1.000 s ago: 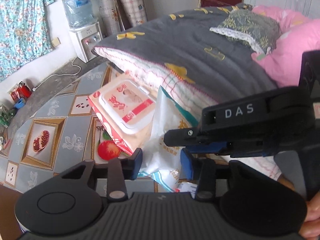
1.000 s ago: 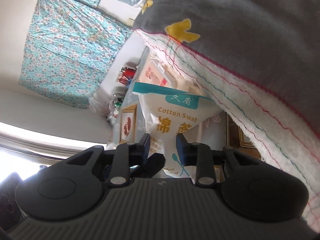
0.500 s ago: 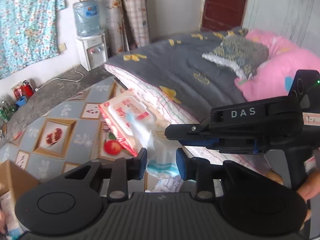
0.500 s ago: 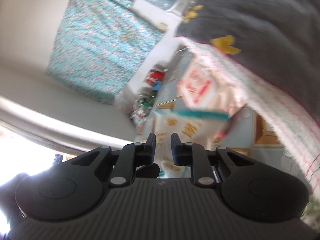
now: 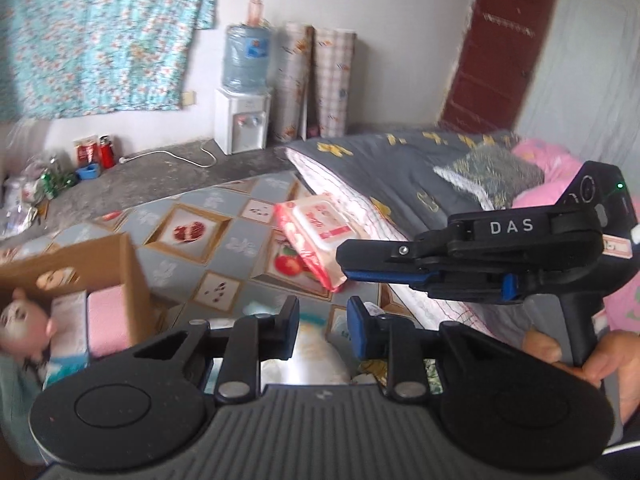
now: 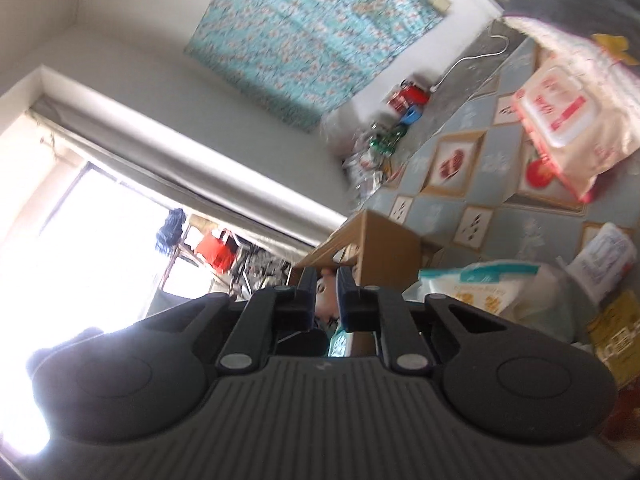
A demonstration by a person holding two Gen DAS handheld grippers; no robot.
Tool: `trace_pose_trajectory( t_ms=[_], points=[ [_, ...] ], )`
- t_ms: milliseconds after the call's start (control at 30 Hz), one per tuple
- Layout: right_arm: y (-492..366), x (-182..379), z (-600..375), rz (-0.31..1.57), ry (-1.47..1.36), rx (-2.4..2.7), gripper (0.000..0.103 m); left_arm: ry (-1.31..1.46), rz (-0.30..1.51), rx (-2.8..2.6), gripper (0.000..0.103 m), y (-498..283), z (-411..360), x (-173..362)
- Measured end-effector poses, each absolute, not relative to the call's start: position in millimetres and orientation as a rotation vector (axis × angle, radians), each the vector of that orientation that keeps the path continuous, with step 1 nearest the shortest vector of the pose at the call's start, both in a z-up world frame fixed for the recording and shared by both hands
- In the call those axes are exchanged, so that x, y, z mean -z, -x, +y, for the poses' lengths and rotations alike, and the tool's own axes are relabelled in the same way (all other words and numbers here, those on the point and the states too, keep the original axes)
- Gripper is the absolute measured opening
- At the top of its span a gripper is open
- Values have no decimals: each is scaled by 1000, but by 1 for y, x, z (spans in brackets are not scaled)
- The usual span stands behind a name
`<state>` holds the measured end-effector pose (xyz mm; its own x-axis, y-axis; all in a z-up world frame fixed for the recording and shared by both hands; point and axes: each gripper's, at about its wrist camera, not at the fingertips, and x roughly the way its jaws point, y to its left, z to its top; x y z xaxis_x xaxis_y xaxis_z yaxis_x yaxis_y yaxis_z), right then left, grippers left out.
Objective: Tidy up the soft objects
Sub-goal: 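Close the right tool on the cotton-swab bag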
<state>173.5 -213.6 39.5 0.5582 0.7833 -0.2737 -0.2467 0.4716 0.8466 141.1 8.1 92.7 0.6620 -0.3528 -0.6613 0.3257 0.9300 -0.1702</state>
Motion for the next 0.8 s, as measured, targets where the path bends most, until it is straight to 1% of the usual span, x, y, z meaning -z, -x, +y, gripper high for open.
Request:
trace_pose_trajectory(
  t_ms=[200,267,300,333,400,467,600,667,733,800],
  points=[
    [-165,-52,-208,705,-735,-650,14,115,782,312,28,-117,49,-75],
    [-164,-44,-218,705,-709,-594,19,143,791,312,28,-114,55,-66],
    [-165,-38,-225,712,-703,-564,25,155,800,318,29,-114,55,-60],
    [-165,-32,-232,720,-701,-536,28,166,810,324,30,-114,54,-54],
    [-164,-14,-247,746,-706,-485,30,176,819,341,31,-113,46,-44],
    [-167,10,-261,779,-720,-438,31,186,817,372,36,-113,35,-33],
    [-174,57,-284,862,-805,-401,33,150,817,415,41,-119,0,-18],
    [-179,70,-289,883,-840,-407,35,107,830,421,49,-124,-20,-12],
    [-185,79,-290,898,-885,-432,44,53,835,408,53,-130,-37,-5],
    [-191,86,-287,918,-904,-454,46,8,846,386,54,-139,-50,2]
  ],
)
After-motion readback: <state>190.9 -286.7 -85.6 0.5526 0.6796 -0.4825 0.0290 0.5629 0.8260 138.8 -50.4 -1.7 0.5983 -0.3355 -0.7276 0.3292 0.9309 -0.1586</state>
